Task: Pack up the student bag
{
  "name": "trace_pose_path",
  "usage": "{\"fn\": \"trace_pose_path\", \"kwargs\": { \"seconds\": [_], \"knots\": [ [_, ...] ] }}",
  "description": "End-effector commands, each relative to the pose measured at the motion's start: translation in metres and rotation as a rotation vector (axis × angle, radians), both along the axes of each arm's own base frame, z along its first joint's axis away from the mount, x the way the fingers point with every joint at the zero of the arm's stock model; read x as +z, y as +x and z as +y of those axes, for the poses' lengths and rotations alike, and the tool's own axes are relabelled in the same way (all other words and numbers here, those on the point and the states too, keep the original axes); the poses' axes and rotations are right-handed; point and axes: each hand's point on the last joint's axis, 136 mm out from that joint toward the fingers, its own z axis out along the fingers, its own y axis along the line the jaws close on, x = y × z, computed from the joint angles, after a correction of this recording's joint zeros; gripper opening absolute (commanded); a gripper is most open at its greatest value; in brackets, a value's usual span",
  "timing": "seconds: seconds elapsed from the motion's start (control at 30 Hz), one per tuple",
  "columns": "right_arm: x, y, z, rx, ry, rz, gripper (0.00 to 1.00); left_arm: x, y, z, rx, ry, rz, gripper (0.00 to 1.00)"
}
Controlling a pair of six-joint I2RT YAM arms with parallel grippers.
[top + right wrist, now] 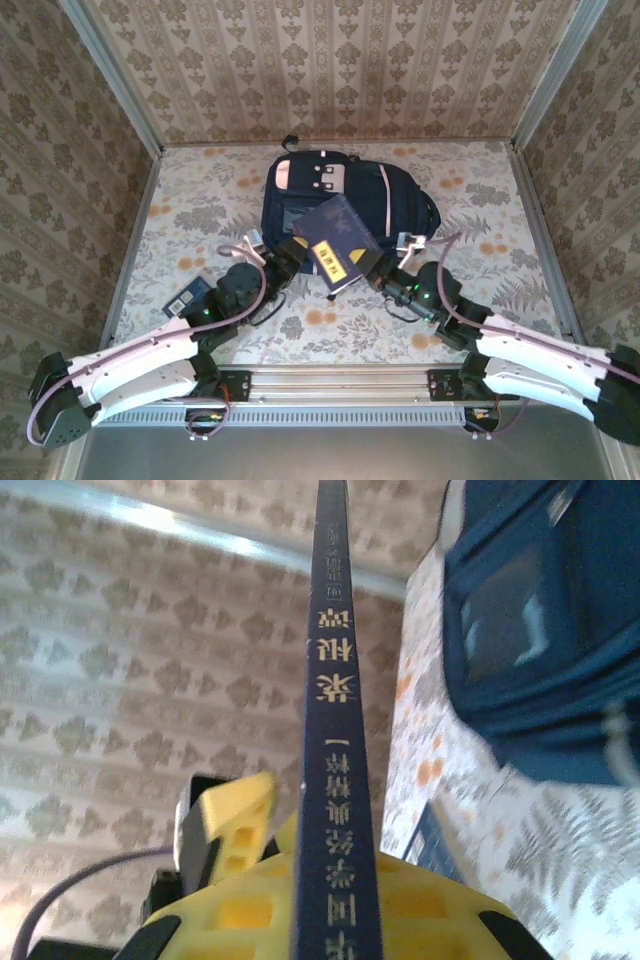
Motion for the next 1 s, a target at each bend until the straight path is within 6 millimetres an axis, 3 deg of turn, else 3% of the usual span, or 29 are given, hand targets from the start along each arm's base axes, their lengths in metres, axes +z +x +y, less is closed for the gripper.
{"fn": "trace_pose_path", "kwargs": {
  "seconds": [0.0, 0.17, 0.23, 0.47, 0.7, 0.83, 0.97],
  "knots": [
    [-0.007, 0.013, -0.052, -0.157, -0.088, 0.009, 0.00, 0.021, 0.008, -0.008, -0.113, 0.196, -0.122, 0.55],
    [0.003, 0.013, -0.126, -0.317, -0.219, 0.023, 0.00, 0.025, 0.030, -0.046, -0.349, 0.436, -0.137, 0.65],
    [0.004, 0.012, -0.150, -0.378, -0.273, 0.043, 0.00, 0.031, 0.043, -0.074, -0.450, 0.474, -0.168, 0.65],
    [-0.007, 0.005, -0.207, -0.553, -0.392, 0.165, 0.00, 0.013, 0.100, -0.155, -0.658, 0.582, -0.111, 0.65],
    [-0.013, -0.009, -0.225, -0.626, -0.461, 0.159, 0.00, -0.035, 0.160, -0.197, -0.684, 0.612, 0.002, 0.63],
    [-0.014, -0.010, -0.226, -0.622, -0.481, 0.147, 0.00, -0.057, 0.176, -0.213, -0.698, 0.558, 0.035, 0.60],
    [-0.017, -0.007, -0.224, -0.612, -0.501, 0.142, 0.00, -0.065, 0.183, -0.230, -0.723, 0.512, 0.040, 0.55]
  ]
}}
